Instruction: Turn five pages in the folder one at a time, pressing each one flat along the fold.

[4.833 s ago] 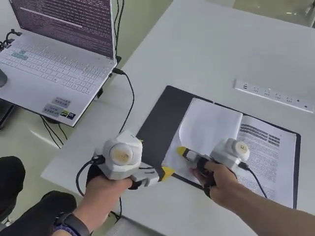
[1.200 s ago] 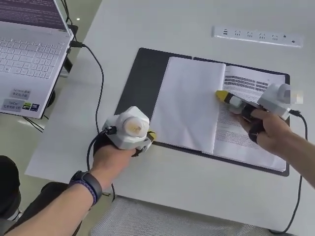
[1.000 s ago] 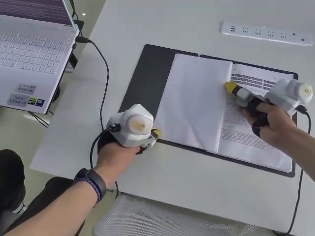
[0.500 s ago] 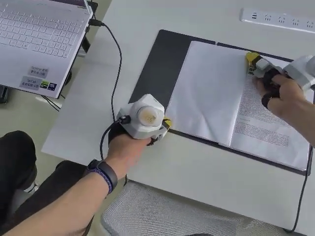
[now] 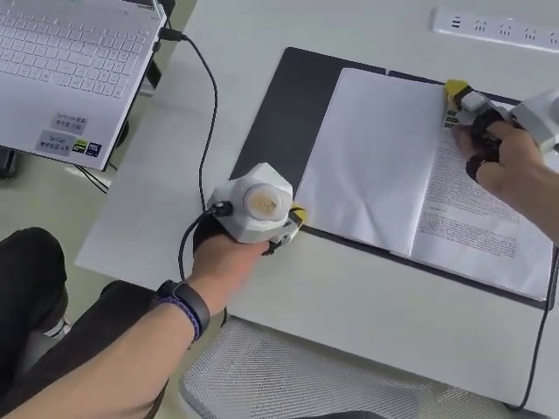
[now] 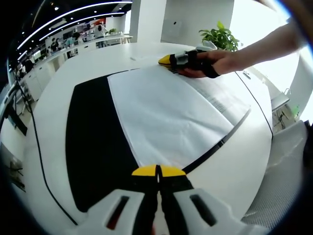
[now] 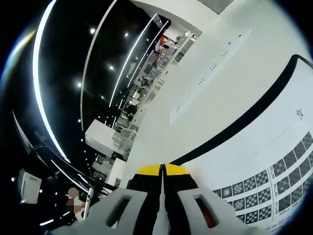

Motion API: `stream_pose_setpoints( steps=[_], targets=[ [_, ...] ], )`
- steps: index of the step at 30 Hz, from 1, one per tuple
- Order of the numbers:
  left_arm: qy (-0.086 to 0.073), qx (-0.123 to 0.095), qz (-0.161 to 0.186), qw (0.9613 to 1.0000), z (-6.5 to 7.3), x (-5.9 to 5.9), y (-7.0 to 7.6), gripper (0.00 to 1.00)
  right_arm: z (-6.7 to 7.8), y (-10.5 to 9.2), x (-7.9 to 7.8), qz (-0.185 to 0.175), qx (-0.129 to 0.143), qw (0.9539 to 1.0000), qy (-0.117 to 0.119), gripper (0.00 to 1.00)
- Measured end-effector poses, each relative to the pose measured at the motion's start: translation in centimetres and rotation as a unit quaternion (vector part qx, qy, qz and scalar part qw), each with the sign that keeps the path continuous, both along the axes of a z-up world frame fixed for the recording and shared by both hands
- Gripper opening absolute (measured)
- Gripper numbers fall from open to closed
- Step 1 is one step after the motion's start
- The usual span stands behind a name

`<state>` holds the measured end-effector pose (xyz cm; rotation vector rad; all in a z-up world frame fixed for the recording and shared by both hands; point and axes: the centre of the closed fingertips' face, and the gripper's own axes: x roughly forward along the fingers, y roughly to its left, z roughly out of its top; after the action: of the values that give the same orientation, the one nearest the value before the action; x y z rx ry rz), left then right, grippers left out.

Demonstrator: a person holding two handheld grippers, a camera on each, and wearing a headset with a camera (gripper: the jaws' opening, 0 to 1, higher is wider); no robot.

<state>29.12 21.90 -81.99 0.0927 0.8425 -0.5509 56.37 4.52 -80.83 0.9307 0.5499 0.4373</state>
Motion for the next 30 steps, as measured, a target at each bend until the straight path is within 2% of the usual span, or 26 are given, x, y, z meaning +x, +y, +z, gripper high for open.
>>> stream_pose_setpoints(
  steps=[5,11,13,19,27,30],
  targets=[
    [-0.001,0.003,-0.001,1.0000,0.0,0.0,0.0,0.00,0.0,0.3,-1.1,0.023,-0.016,0.9996,-0.009,0.00],
    [-0.004,0.002,-0.002,1.0000,0.0,0.0,0.0,0.00,0.1,0.6,-2.6,0.037,-0.014,0.9992,-0.008,0.00],
    [-0.006,0.001,-0.001,1.0000,0.0,-0.1,0.0,0.00,0.3,1.0,-3.9,0.054,-0.025,0.9981,-0.017,0.00],
    [-0.006,-0.001,-0.002,1.0000,0.0,-0.1,0.0,0.00,1.8,2.2,-8.1,0.083,-0.028,0.9959,-0.026,0.00],
    [-0.013,-0.004,-0.001,0.9999,0.0,-0.1,0.0,0.00,2.0,2.4,-10.9,0.102,-0.020,0.9943,-0.025,0.00],
    [-0.013,-0.005,0.000,0.9999,0.0,-0.1,0.0,0.00,2.5,2.9,-12.6,0.114,-0.015,0.9931,-0.025,0.00]
  ],
)
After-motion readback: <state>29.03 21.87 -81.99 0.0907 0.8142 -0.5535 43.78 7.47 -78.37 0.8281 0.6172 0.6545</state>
